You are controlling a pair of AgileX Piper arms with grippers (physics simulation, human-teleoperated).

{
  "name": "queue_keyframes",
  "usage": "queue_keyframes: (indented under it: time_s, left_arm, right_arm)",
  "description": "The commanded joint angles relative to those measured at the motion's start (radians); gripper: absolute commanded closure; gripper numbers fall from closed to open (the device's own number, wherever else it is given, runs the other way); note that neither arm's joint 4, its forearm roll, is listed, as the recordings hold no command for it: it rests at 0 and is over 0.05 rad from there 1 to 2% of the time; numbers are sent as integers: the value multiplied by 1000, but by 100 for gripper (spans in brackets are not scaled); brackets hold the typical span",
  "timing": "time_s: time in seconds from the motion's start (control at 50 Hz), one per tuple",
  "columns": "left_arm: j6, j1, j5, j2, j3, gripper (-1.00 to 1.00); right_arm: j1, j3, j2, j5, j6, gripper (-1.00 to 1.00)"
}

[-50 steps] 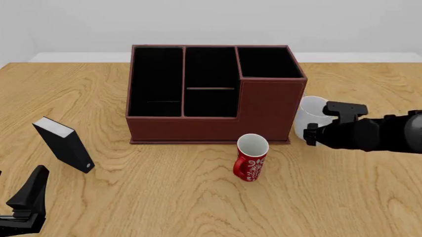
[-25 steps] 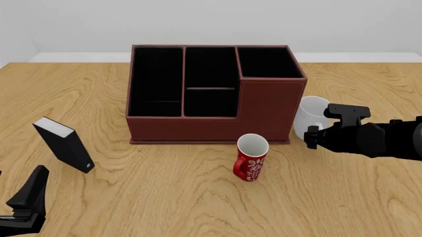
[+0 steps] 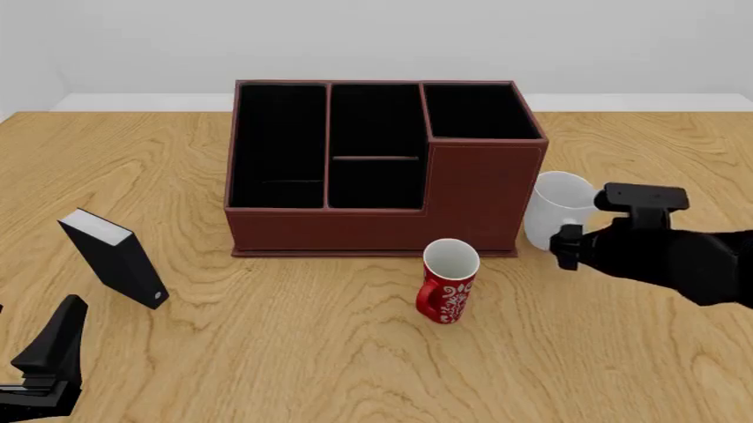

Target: Pick up the white mug and place it to the right of the caddy.

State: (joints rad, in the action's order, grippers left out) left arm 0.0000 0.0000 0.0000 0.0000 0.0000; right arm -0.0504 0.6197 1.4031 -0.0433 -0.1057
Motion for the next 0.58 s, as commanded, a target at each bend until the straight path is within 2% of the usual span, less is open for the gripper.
queue_keyframes:
  time_s: [0.02,0.58]
  left_arm:
    - [0,0,0,0,0,-100]
    - [0,0,0,0,0,-100]
  right_arm:
    - [-8,-28,-115,-46,6,-100]
    - [-5,-16,-331,-190,49,-100]
